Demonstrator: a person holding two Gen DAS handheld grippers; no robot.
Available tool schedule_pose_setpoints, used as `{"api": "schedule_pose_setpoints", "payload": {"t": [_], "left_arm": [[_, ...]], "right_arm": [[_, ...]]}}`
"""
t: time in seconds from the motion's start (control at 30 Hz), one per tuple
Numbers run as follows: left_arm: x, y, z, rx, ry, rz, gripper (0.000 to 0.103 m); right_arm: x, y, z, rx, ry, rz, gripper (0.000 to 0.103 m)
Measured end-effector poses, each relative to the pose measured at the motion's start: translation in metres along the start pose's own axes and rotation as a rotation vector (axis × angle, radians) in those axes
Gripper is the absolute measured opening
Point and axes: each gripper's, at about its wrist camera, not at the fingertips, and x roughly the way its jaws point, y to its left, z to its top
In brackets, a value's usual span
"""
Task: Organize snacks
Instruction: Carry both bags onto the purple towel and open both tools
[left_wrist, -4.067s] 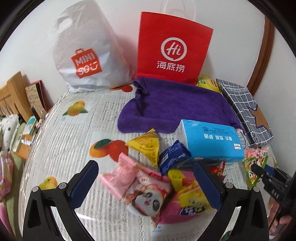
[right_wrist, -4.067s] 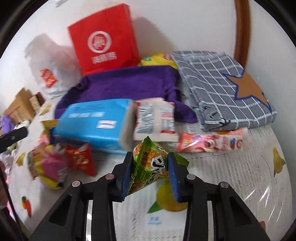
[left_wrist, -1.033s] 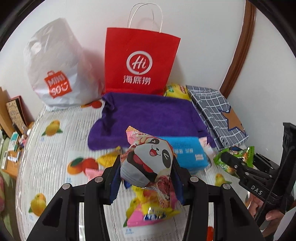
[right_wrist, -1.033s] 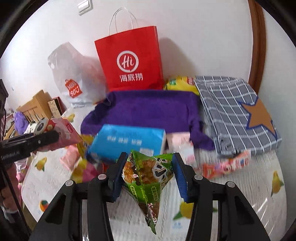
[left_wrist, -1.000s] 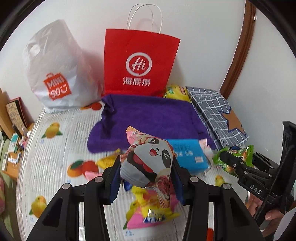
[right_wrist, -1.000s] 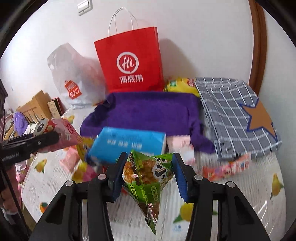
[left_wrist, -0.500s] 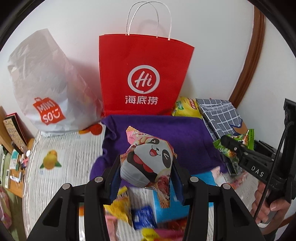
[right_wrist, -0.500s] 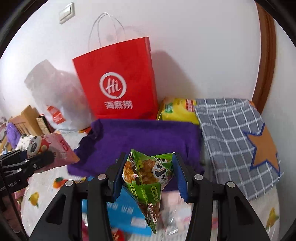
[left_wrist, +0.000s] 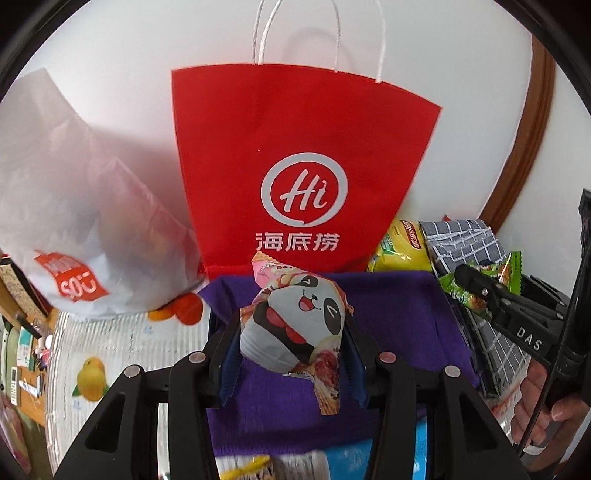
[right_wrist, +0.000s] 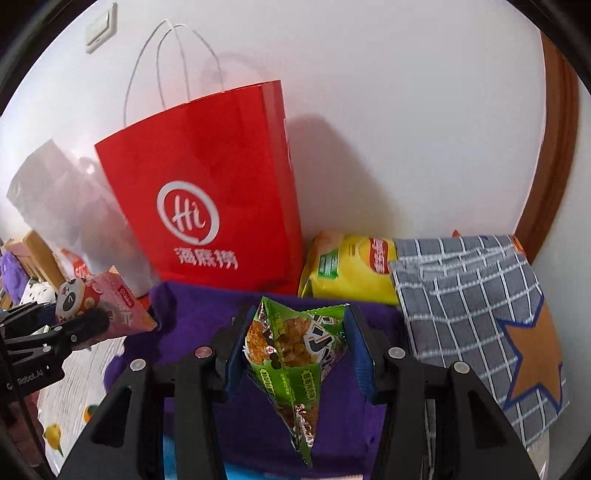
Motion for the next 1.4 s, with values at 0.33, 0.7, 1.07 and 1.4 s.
{"api": "schedule_pose_setpoints", "payload": {"t": [0.33, 0.7, 1.07, 1.4], "left_arm": [[0.064, 0.024, -0.009, -0.036, 0.114, -0.002, 0.046], [0.083, 0.028, -0.014, -0.046, 0.158, -0.009, 0.046], [0.089, 0.023, -0.016, -0.036, 0.185, -0.014, 0.046], [0.096, 0.022, -0.018, -0.036, 0.224, -0.01, 0.046]], "right_arm": [[0.069, -0.021, -0.02, 0.004, 0.127, -0.039, 0.049], [0.097, -0.022, -0.03, -0.02, 0.191, -0.059, 0.049], [0.106, -0.025, -0.033, -0.018, 0.225, -0.057, 0.049], [0.114, -0.015, -0.036, -0.04, 0.249, -0.057, 0.049]]}}
